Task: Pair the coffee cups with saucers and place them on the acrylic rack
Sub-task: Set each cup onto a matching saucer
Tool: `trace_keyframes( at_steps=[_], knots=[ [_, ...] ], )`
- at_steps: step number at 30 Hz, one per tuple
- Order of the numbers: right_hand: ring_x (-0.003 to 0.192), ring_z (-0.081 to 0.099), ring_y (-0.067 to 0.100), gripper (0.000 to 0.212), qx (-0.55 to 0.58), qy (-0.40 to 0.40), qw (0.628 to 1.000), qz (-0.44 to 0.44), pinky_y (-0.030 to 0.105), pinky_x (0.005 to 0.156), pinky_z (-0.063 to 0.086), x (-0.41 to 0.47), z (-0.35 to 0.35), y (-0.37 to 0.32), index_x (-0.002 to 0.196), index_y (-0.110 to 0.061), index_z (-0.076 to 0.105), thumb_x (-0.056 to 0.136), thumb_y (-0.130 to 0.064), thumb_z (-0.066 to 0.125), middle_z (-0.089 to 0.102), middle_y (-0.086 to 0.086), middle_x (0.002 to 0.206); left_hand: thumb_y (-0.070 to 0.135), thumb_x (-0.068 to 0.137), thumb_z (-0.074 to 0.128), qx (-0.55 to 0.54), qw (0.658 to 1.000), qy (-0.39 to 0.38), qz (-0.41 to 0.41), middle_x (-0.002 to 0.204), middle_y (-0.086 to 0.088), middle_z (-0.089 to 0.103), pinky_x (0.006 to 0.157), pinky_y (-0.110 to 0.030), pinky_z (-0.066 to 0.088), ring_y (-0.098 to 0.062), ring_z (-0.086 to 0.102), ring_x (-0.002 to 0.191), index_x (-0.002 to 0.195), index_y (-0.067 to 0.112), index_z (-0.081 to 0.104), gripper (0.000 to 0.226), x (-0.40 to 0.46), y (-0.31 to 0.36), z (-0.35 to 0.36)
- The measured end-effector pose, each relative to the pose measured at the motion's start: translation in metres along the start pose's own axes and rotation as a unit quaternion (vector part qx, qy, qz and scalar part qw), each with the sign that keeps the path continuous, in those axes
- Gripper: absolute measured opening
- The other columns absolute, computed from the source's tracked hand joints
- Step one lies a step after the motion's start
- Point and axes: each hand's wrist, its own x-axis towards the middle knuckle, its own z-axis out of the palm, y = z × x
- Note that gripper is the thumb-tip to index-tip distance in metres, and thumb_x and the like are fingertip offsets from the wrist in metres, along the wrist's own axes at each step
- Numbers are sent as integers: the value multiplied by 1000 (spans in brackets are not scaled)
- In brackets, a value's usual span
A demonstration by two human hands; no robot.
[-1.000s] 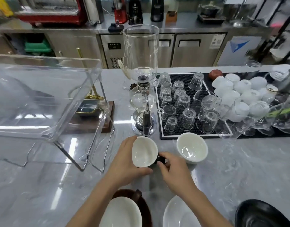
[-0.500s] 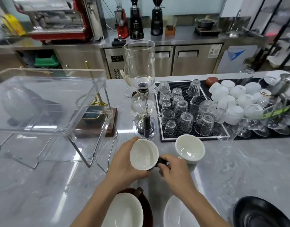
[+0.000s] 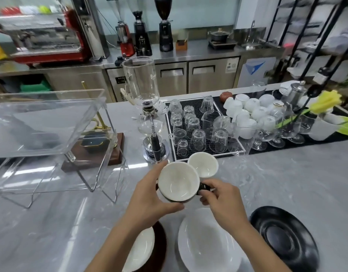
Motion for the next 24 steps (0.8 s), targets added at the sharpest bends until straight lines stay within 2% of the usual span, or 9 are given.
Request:
trace_keyframes(
  at_steps=[2, 4, 6, 9, 10, 16, 18, 21, 24],
  knots=[
    [62, 72, 16, 45, 3, 11, 1000, 2, 31, 68, 61, -6, -16, 1, 88, -39, 73, 85, 6, 66, 76, -8, 76, 18, 49, 95, -21, 1000, -11, 16, 125, 37, 58, 97, -19, 49, 8, 55, 120, 125, 66, 46, 103, -2, 7, 7],
    [61, 72, 15, 44, -8, 25, 1000, 2, 28, 67, 61, -13, -34, 4, 86, -39, 72, 85, 4, 68, 77, -6, 74, 9, 53, 94, -30, 999, -25, 22, 123, 40, 57, 92, -12, 49, 9, 56, 119, 117, 73, 45, 103, -2, 14, 18],
    [61, 72, 14, 43, -15, 34, 999, 4, 28, 66, 60, -20, -51, 7, 84, -39, 72, 85, 3, 69, 77, -3, 74, 4, 56, 93, -53, 998, -41, 14, 127, 32, 60, 97, -14, 50, 5, 57, 122, 125, 60, 49, 100, -4, 19, 30],
    [61, 72, 11, 40, -33, 37, 999, 14, 21, 66, 59, -33, -83, 16, 84, -39, 71, 87, 1, 68, 77, -6, 72, 0, 58, 93, -99, 992, -75, 5, 135, 20, 60, 102, -21, 50, 3, 58, 124, 141, 30, 50, 98, -6, 28, 53],
    [62, 72, 9, 39, -42, 34, 998, 14, 20, 66, 58, -34, -89, 18, 85, -39, 71, 88, -1, 67, 77, -7, 72, 0, 59, 93, -107, 991, -81, 5, 135, 19, 60, 101, -19, 51, 4, 58, 123, 141, 29, 49, 98, -6, 29, 57],
    [78, 72, -1, 45, -71, 60, 995, 25, 17, 77, 56, -58, -140, 46, 86, -46, 68, 88, -1, 67, 74, -27, 85, 1, 61, 92, -131, 983, -130, 10, 134, 25, 60, 97, -13, 49, 4, 58, 124, 136, 36, 52, 92, -9, 55, 104],
    [74, 72, 3, 43, -62, 66, 995, 37, 26, 76, 59, -64, -150, 54, 87, -42, 70, 89, 1, 66, 76, -19, 83, 1, 61, 92, -131, 982, -138, 20, 128, 33, 60, 97, -14, 50, 5, 60, 121, 128, 45, 54, 89, -11, 63, 116],
    [71, 73, 8, 41, -61, 72, 994, 55, 26, 72, 59, -75, -166, 66, 88, -39, 72, 89, 1, 65, 78, -6, 80, 4, 55, 94, -120, 981, -147, 30, 120, 30, 65, 94, -19, 54, 1, 64, 116, 114, 58, 59, 87, -13, 70, 136],
    [72, 73, 8, 31, -68, 74, 992, 71, 27, 70, 59, -84, -179, 82, 95, -28, 77, 89, 0, 65, 78, -3, 80, 8, 43, 96, -135, 980, -145, 6, 121, 17, 70, 94, -25, 57, -3, 66, 115, 118, 52, 59, 94, -16, 67, 158]
  ],
)
